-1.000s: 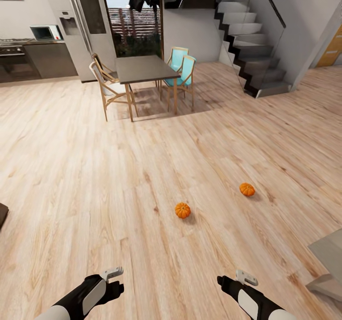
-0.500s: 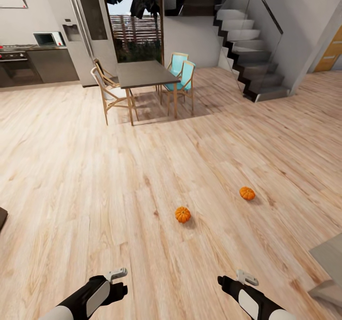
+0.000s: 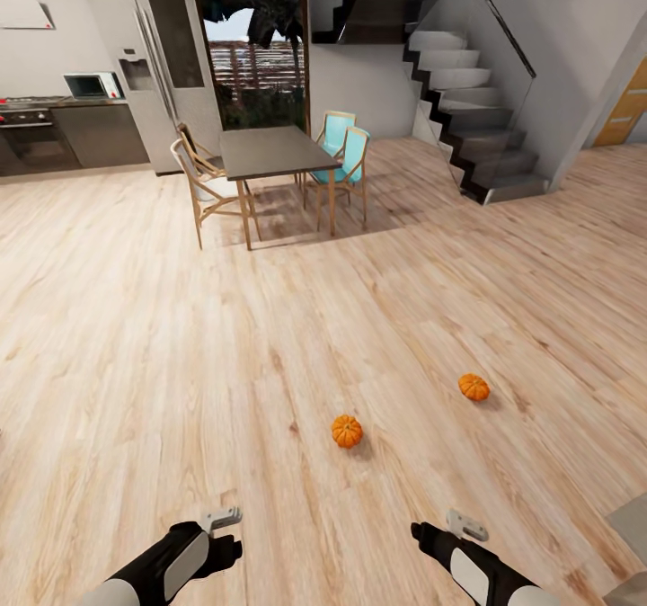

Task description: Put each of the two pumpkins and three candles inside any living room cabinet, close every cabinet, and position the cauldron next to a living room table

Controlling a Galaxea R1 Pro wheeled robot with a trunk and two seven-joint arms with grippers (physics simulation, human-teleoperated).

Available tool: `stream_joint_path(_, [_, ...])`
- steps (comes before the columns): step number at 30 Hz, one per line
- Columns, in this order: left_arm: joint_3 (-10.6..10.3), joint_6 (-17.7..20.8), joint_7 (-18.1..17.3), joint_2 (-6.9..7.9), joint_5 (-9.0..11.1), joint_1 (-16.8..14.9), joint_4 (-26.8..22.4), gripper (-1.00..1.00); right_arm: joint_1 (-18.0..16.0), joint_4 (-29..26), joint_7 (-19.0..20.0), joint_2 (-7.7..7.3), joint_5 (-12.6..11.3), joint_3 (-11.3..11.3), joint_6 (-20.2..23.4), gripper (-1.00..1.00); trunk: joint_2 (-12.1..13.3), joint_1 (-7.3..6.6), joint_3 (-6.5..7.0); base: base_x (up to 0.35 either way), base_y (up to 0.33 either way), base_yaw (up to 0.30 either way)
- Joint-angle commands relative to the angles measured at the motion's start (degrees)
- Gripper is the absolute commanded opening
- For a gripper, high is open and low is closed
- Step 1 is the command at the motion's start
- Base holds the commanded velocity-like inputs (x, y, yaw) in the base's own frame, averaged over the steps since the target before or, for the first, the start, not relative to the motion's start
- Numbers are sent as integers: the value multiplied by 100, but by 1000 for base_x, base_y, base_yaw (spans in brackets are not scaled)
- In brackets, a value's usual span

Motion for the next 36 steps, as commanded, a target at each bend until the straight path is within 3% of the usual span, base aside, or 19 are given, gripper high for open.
stream_joint_path(1, [-44, 18, 50, 7, 60, -2, -17, 100, -1, -13, -24, -5, -42, 46, 23, 100, -3, 1, 5, 78, 0, 0])
stream_joint_path(25, [-46, 18, 49, 19, 60, -3, -18, 100, -1, -13, -24, -1, -42, 46, 15, 100, -3, 1, 234, 8, 0, 0])
stream_joint_path(36, [-46, 18, 49, 23, 60, -3, -17, 100, -1, -13, -24, -1, -42, 46, 15, 100, -3, 1, 339, 132, 0, 0])
